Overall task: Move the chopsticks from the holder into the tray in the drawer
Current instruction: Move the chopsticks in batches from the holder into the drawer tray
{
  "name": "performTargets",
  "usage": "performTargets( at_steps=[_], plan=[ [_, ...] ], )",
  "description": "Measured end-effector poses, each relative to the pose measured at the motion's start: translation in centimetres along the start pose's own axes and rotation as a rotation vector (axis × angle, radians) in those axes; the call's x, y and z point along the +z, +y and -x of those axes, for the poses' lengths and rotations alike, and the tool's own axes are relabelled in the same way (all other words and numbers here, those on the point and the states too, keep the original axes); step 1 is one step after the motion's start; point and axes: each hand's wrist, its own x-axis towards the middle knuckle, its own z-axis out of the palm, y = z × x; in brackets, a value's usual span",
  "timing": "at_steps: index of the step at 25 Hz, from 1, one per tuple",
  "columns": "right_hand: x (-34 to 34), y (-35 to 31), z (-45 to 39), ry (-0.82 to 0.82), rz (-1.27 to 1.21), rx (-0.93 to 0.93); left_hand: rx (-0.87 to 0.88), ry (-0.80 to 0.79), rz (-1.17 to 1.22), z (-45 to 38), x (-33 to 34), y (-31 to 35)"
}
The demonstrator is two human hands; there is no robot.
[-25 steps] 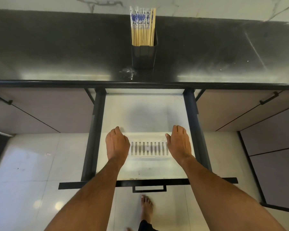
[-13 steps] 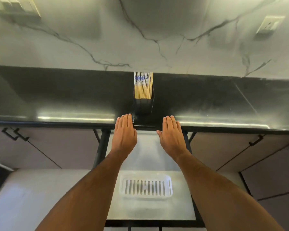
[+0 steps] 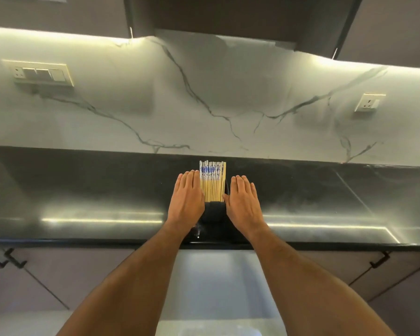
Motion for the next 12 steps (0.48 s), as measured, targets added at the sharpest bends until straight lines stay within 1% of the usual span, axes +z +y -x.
performTargets(
  at_steps=[4, 6, 9, 12],
  plan=[
    [1.1, -1.0, -3.2, 0.002, -0.040, -0.007, 0.007, 0.021, 0.044, -2.4, 1.3, -1.1],
    [2.2, -0.9, -4.8, 0.004, -0.083, 0.001, -0.004, 0.006, 0.085, -3.8, 2.7, -1.5],
    [3.7, -0.2, -7.0, 0.042, -0.159, 0.045, -0.025, -0.021, 0.127, -5.6, 5.1, -2.0],
    [5.6, 0.7, -9.6, 0.025, -0.214, 0.099, -0.061, 0.024, 0.179, -7.4, 7.1, -2.3]
  ],
)
